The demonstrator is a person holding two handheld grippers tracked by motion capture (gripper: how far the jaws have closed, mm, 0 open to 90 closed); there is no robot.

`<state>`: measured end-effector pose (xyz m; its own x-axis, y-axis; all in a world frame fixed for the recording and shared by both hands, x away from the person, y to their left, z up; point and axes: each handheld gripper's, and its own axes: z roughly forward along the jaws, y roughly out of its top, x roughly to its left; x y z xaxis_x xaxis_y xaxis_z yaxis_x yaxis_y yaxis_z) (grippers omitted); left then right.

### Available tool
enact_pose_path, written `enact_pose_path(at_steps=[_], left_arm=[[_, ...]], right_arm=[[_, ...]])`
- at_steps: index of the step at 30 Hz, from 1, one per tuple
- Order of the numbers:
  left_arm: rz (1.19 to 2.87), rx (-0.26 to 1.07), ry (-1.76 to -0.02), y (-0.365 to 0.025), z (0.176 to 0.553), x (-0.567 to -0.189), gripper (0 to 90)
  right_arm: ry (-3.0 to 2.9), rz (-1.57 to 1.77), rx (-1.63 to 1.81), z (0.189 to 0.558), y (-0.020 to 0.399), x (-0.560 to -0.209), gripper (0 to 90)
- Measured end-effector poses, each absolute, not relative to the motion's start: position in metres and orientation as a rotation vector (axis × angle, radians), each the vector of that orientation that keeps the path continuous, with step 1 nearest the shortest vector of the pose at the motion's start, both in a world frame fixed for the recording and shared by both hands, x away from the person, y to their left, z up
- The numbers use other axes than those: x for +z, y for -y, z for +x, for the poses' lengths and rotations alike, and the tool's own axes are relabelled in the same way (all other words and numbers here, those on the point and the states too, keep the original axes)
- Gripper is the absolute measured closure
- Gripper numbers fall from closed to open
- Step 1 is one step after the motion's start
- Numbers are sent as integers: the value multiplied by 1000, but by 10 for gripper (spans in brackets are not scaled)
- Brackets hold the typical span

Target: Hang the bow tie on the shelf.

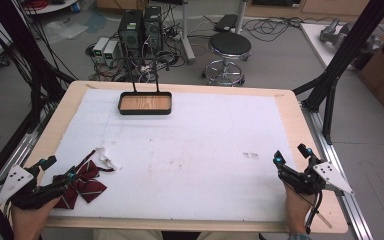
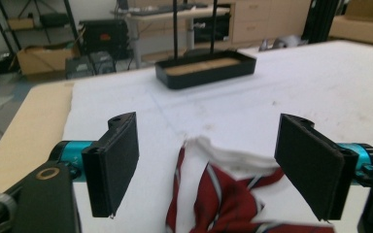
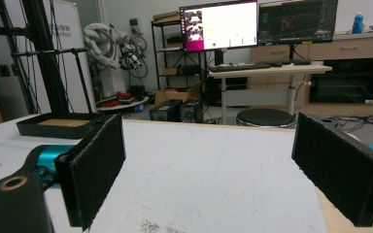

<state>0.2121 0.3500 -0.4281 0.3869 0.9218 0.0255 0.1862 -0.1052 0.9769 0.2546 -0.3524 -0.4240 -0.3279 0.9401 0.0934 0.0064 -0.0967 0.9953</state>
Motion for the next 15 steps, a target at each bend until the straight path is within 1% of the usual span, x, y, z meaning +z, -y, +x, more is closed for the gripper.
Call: enact_pose_path(at_steps=[4, 8, 11, 15], left_arm=[[1597, 816, -1066, -354, 214, -438, 289], [1649, 705, -1105, -357, 222, -447, 297], [1664, 703, -1103, -357, 223, -449, 339], [1688, 673, -1128, -356, 227, -450, 354]], right_arm=[[-1406, 1092, 1538, 257, 351, -424, 111], [-1400, 1091, 1544, 258, 351, -422, 111], [-1400, 1091, 1547, 257, 351, -422, 111], [-1406, 1082, 1545, 257, 351, -422, 112]])
